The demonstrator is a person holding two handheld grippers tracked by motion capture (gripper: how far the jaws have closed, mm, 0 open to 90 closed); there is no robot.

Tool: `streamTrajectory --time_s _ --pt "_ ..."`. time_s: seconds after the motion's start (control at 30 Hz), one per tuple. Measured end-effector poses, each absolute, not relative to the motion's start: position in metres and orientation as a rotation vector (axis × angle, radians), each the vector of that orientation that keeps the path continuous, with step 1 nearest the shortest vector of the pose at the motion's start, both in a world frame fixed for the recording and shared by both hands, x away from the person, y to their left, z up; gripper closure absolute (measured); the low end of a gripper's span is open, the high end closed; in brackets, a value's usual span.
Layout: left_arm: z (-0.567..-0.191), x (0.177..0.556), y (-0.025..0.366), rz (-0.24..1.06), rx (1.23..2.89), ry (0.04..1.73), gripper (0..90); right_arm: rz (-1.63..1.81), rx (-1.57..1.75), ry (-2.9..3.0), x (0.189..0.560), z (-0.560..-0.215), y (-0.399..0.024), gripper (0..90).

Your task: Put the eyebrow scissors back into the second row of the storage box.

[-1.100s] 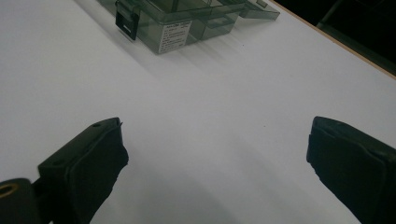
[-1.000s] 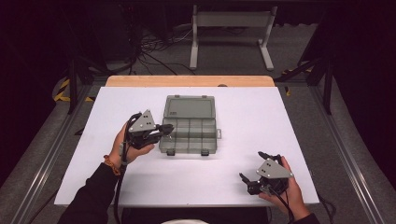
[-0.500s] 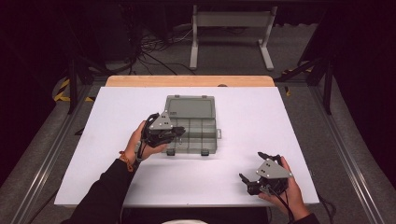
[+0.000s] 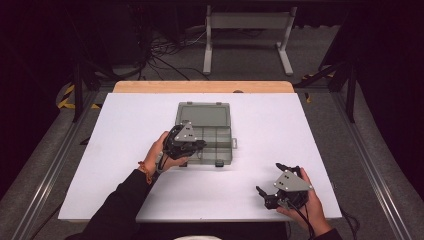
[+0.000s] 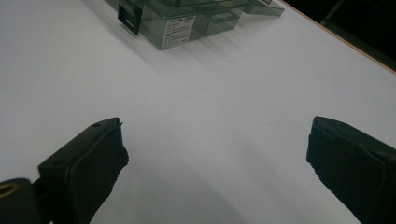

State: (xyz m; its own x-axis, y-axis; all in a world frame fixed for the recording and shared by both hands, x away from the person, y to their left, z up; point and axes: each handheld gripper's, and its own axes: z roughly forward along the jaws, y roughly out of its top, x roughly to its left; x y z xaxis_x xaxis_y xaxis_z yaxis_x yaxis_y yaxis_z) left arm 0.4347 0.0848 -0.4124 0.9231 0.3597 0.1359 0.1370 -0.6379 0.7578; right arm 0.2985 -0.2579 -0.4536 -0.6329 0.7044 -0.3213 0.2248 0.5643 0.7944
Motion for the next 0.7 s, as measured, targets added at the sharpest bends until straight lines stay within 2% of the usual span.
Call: streamTrajectory --time_s 0.37,0.5,0.7 --pt "-0.422 0.437 0.072 0.33 2.277 0.352 84.7 0.973 0.741 2.165 0.298 -0.454 -0.257 5.3" --pt "-0.422 0.435 0.071 0.359 2.274 0.358 81.2 0.971 0.739 2.166 0.298 -0.454 -0.257 5.3" --pt "-0.419 0.431 0.074 0.375 2.248 0.341 81.1 0.97 0.736 2.169 0.298 -0.454 -0.257 5.3"
